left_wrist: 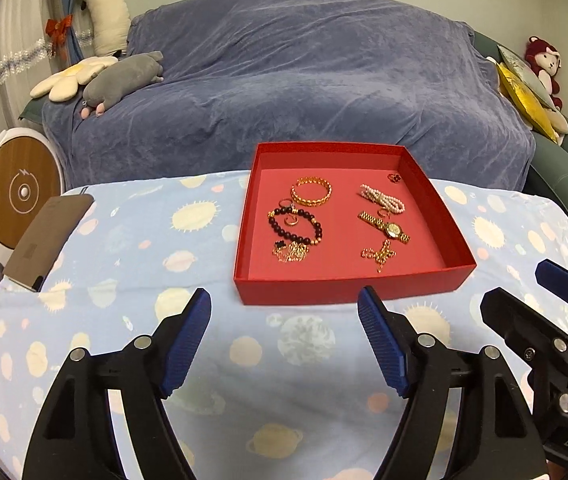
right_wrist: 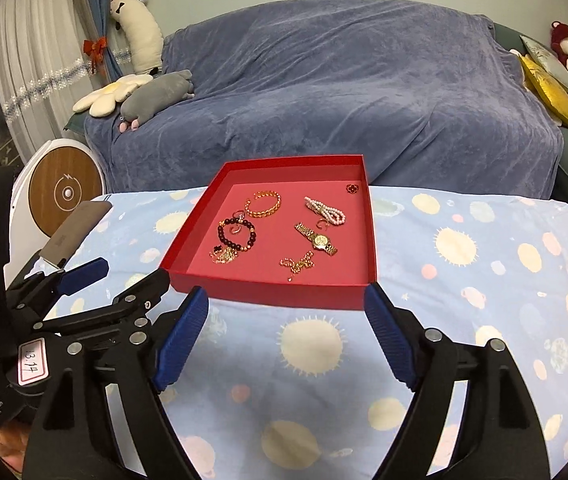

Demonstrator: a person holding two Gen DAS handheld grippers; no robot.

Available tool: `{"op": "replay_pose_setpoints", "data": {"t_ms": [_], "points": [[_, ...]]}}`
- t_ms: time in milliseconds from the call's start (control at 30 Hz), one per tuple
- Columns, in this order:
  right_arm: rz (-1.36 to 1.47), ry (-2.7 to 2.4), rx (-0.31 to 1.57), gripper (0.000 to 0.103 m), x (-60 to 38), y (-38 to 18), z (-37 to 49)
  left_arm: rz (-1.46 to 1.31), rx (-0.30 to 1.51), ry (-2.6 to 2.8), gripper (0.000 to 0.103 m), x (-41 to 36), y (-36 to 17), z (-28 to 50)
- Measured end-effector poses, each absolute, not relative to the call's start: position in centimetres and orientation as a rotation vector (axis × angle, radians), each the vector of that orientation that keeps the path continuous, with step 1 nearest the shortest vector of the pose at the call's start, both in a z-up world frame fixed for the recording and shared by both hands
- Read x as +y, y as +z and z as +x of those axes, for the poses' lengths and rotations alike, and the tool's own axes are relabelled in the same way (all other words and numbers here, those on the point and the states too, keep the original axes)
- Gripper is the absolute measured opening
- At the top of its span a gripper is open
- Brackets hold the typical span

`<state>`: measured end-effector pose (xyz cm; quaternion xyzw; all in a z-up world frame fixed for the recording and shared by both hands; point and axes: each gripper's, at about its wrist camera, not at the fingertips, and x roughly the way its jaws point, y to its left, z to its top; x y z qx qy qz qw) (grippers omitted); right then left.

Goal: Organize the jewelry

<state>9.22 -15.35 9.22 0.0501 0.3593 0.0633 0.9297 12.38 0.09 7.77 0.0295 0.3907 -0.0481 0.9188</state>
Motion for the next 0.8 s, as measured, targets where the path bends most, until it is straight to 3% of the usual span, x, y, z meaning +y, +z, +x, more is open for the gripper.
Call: {"op": "replay_pose_setpoints", "data": {"t_ms": [267, 800], "points": [[0.098, 0.118, 0.750, 0.085, -16.2, 7.3, 8.2, 0.072, 0.789, -0.087, 0.077, -0.1, 6.3, 11.3], [0.092, 0.081, 0.788, 0.090, -16.4, 5.4, 8.8, 0.071, 0.810, -0.093, 0.084, 0.1, 4.8, 11.2]]}}
